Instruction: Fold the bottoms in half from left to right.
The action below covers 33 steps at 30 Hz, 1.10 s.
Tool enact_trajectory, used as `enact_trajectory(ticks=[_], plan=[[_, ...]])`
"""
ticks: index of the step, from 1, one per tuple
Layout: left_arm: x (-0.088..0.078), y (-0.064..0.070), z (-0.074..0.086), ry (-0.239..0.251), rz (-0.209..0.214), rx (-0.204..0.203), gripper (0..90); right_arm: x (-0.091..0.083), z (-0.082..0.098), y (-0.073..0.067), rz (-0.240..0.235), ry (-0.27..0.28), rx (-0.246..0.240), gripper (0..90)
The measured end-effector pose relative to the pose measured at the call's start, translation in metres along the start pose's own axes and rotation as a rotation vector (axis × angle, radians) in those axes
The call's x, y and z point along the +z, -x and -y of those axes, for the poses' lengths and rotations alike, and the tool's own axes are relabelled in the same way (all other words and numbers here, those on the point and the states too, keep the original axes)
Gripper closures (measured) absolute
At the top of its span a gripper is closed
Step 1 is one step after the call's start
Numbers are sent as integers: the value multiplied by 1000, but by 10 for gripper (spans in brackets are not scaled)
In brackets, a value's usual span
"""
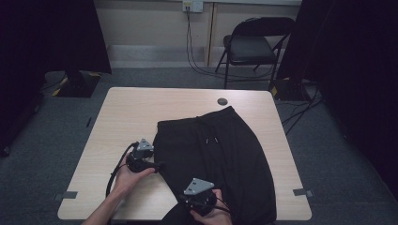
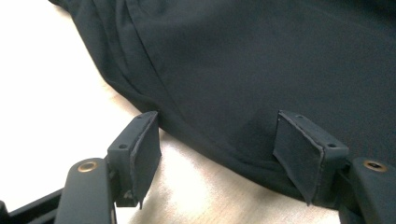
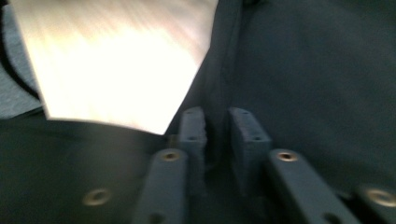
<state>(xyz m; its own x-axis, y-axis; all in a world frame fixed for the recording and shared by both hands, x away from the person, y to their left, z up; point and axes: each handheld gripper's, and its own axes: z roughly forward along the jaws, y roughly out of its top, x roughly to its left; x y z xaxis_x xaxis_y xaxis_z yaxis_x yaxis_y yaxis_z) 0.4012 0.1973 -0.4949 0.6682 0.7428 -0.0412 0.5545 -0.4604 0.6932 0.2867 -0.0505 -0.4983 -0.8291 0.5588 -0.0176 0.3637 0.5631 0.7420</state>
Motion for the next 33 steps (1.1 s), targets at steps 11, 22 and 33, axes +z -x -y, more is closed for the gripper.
enact_trajectory(ticks=[11, 22, 33], plan=[[-10, -13, 1, 43, -14, -69, 314, 25, -18, -4, -66, 31, 8, 851], [-2, -24, 1, 27, -39, -97, 367, 18, -11, -23, -114, 32, -12, 870], [14, -21, -15, 46, -30, -81, 798, 26, -19, -22, -125, 32, -2, 871]])
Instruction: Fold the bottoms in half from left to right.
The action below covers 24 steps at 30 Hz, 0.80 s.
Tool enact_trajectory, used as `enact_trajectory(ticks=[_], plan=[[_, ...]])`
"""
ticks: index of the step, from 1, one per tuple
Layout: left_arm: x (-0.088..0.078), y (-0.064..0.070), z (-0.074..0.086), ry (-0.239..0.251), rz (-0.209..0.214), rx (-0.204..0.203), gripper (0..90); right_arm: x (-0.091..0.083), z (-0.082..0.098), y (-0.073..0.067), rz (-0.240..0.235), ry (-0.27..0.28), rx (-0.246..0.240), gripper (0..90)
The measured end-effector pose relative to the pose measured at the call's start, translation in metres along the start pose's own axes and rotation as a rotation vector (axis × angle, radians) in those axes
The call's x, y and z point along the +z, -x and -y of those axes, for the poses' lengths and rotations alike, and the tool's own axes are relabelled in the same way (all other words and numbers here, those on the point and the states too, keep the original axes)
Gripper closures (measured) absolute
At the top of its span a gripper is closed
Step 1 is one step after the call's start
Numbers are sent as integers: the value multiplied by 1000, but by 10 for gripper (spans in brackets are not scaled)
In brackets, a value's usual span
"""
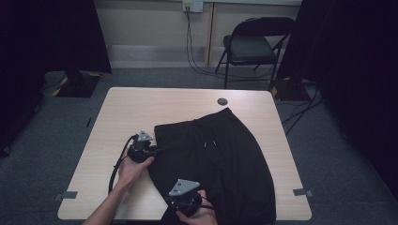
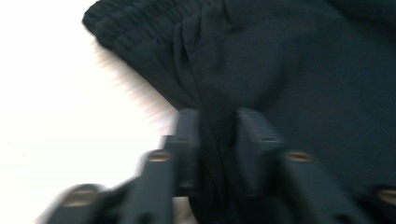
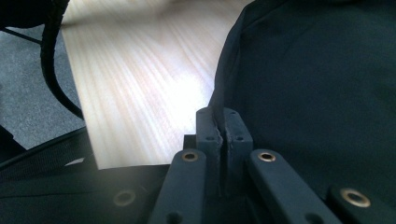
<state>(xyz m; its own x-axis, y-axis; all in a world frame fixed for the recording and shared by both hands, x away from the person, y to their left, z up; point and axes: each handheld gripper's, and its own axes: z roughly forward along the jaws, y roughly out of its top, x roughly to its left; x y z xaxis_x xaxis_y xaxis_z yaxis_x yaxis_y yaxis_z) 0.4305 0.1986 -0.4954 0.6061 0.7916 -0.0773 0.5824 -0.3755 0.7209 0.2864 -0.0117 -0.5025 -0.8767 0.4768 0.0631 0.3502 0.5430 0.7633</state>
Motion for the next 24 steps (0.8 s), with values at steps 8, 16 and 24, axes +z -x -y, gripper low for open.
enact_trajectory(ticks=[8, 16, 24], plan=[[-30, -14, -16, 178, 84, -135, 877, -6, -15, 5, -22, 43, 1, 878], [-57, -25, -38, 284, 74, -187, 878, -32, -69, 3, -30, 158, -32, 879], [-102, -42, -63, 380, 41, -198, 879, -50, -118, -2, -78, 248, -70, 880]])
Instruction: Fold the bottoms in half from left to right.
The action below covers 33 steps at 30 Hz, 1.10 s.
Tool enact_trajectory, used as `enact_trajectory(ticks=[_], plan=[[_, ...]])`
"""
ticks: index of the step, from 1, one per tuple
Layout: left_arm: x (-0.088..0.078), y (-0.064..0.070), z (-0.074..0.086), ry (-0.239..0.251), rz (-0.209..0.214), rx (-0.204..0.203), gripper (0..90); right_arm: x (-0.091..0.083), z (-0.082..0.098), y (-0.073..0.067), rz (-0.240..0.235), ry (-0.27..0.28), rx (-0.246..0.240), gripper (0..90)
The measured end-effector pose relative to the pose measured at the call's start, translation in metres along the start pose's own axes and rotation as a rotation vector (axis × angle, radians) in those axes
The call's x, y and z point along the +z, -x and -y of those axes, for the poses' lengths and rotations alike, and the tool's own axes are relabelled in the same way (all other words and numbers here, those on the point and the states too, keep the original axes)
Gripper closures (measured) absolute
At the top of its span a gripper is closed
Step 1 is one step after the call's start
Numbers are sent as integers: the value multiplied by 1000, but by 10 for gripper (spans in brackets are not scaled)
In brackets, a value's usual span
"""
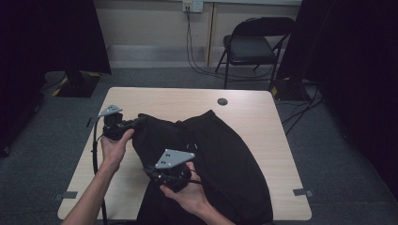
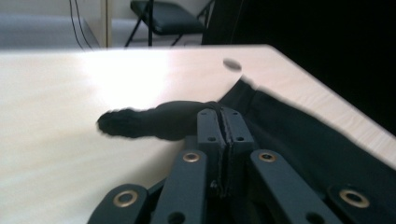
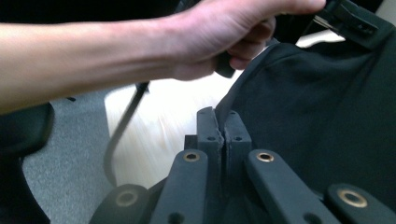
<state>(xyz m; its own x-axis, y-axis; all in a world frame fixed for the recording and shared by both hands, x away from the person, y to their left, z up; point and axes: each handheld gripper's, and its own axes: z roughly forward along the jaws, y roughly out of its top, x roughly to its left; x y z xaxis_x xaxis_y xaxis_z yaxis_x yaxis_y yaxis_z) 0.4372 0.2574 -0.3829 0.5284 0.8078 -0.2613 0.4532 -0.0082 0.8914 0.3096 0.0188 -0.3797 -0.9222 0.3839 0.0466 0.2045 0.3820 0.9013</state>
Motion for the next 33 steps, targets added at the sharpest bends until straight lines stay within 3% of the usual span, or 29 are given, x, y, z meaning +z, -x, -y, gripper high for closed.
enact_trajectory(ticks=[2, 5, 6, 7, 10, 17, 22, 24, 26, 28, 30, 31, 33], plan=[[-12, 2, -15, 29, -4, 12, 879, -3, -16, -3, -30, 37, -10, 880], [-30, 6, -39, 72, -9, 17, 879, -9, -43, -11, -38, 78, -59, 880], [-34, 10, -47, 76, -11, 37, 879, -12, -52, -12, -44, 103, -63, 880], [-37, 14, -51, 74, -21, 65, 879, -15, -60, -13, -49, 130, -68, 881], [-31, 16, -49, 64, -15, 59, 879, -23, -62, -11, -39, 161, -69, 881], [21, 18, -12, -46, 1, 23, 877, -46, -12, 16, 47, 149, 32, 880], [55, 33, -12, -120, -8, 43, 874, -70, 19, 41, 136, 140, 114, 880], [64, 36, -11, -118, -2, 34, 870, -80, 28, 49, 174, 136, 129, 880], [74, 37, -8, -117, 32, 35, 855, -90, 38, 58, 206, 129, 153, 880], [76, 40, -8, -103, 9, 56, 767, -96, 50, 68, 241, 106, 177, 880], [73, 40, -10, -60, 13, 27, 586, -99, 64, 76, 270, 74, 196, 881], [70, 41, -12, -45, 18, 30, 550, -101, 72, 80, 283, 62, 207, 881], [62, 41, -13, -42, -12, 54, 467, -105, 86, 87, 318, 38, 228, 881]])
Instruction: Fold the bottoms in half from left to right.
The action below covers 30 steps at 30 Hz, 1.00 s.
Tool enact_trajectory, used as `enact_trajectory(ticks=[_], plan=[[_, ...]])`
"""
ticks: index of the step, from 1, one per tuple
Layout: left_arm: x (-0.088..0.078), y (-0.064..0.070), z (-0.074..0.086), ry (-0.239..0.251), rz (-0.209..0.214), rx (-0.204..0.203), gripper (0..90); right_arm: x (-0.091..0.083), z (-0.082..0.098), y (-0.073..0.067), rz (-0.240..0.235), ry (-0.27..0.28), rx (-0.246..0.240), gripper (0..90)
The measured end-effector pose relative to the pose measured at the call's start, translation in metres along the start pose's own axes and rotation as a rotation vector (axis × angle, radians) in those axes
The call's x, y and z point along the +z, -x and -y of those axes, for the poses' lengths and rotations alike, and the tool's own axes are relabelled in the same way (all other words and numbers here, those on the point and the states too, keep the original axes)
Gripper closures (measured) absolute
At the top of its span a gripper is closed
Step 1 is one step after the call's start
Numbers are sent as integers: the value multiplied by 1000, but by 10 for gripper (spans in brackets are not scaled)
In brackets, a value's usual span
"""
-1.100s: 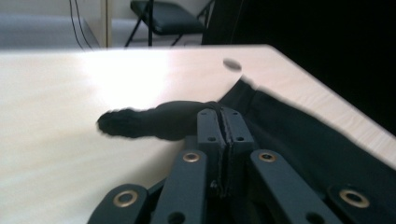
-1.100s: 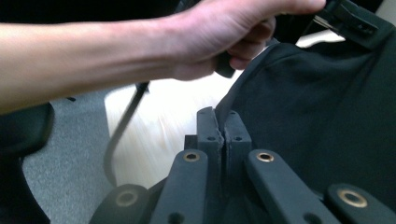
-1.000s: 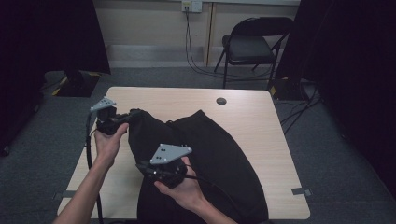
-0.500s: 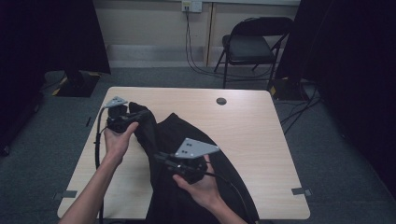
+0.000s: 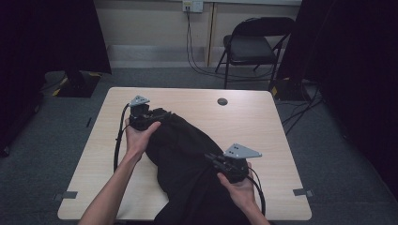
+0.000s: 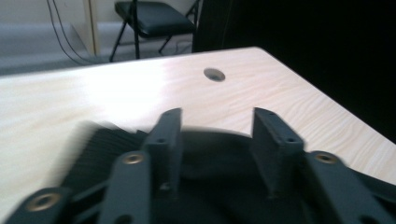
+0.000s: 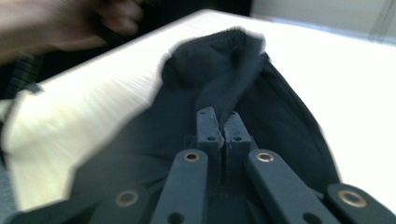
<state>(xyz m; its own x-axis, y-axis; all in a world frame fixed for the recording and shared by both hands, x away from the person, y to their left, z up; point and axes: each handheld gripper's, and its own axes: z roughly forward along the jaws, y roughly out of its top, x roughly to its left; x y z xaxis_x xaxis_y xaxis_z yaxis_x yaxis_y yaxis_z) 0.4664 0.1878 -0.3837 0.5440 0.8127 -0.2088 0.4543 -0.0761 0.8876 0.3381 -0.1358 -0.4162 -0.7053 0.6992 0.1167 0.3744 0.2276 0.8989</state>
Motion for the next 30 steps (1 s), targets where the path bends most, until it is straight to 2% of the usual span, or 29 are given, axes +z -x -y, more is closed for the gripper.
enact_trajectory(ticks=[2, 5, 8, 9, 10, 11, 13, 14, 19, 20, 21, 22, 23, 24, 25, 26, 28, 29, 30], plan=[[-7, -3, 5, -22, -10, 11, 443, 0, 11, 13, 36, -32, 11, 881], [-13, -6, 22, -56, 2, 13, 448, 0, 20, 23, 68, -63, 19, 881], [-14, -4, 50, -131, 20, 55, 531, 0, 26, 25, 82, -83, 11, 880], [-14, -4, 62, -164, 20, 62, 565, 0, 26, 25, 84, -93, 3, 880], [-13, -4, 71, -175, 29, 55, 597, 1, 28, 26, 88, -111, -8, 880], [-12, -4, 77, -197, 32, 65, 624, 2, 29, 27, 96, -126, -17, 879], [-8, -4, 91, -230, -5, 77, 688, 2, 31, 30, 100, -142, -16, 879], [-5, -5, 97, -251, 0, 64, 709, 2, 32, 32, 106, -148, -17, 880], [10, -6, 108, -312, -16, 81, 731, -2, 29, 42, 123, -134, -4, 880], [15, -5, 110, -343, -47, 107, 728, -3, 28, 43, 126, -129, -6, 880], [18, -4, 113, -357, -58, 134, 717, -4, 26, 44, 129, -130, -12, 880], [19, -4, 114, -349, -60, 149, 711, -6, 25, 44, 134, -133, -18, 880], [20, -4, 114, -344, -87, 147, 712, -8, 24, 46, 138, -134, -25, 880], [20, -5, 113, -352, -102, 167, 712, -12, 24, 48, 138, -132, -23, 880], [21, -6, 112, -349, -103, 177, 699, -13, 24, 49, 140, -134, -24, 880], [22, -8, 112, -341, -102, 164, 690, -15, 26, 51, 144, -143, -27, 880], [27, -8, 110, -335, -120, 167, 691, -13, 34, 55, 150, -178, -38, 865], [30, -7, 110, -326, -136, 167, 692, -12, 39, 57, 166, -203, -51, 838], [32, -7, 109, -326, -145, 173, 693, -11, 45, 59, 213, -226, -67, 819]])
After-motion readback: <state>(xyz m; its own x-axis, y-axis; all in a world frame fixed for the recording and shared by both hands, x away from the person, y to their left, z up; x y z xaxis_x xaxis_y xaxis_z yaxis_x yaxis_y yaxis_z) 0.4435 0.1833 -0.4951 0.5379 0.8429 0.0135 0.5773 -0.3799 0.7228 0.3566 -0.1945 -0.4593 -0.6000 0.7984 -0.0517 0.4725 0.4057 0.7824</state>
